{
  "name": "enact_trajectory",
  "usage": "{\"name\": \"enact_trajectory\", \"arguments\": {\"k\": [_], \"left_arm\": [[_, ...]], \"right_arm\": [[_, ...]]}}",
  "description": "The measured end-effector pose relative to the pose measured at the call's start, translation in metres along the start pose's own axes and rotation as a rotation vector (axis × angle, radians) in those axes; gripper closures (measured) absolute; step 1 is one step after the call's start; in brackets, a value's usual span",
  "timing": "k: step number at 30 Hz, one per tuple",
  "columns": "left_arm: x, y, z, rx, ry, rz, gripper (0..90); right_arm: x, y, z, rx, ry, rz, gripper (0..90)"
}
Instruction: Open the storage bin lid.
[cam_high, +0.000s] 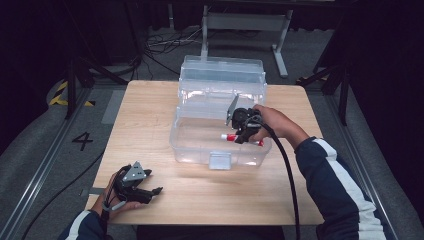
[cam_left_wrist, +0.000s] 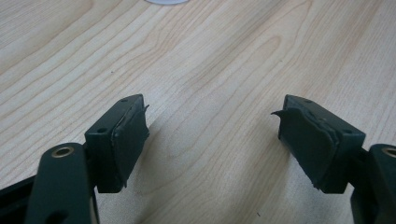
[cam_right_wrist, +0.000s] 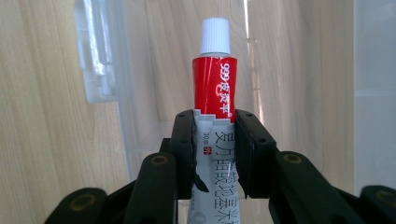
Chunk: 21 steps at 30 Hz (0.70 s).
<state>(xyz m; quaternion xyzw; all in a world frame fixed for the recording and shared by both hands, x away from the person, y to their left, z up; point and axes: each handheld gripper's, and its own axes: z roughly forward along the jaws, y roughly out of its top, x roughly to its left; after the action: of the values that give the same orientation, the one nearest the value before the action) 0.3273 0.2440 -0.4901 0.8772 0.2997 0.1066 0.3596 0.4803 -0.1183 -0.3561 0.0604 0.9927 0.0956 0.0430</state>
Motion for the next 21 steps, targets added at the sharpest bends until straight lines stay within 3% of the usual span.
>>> {"name": "enact_trajectory", "arguments": {"k": [21], "left_arm": [[0.0, 0.0, 0.0, 0.0, 0.0, 0.0, 23.9]], "right_arm": [[-0.003, -0.01, 0.03, 0.052, 0.042, 0.019, 71.1]]}}
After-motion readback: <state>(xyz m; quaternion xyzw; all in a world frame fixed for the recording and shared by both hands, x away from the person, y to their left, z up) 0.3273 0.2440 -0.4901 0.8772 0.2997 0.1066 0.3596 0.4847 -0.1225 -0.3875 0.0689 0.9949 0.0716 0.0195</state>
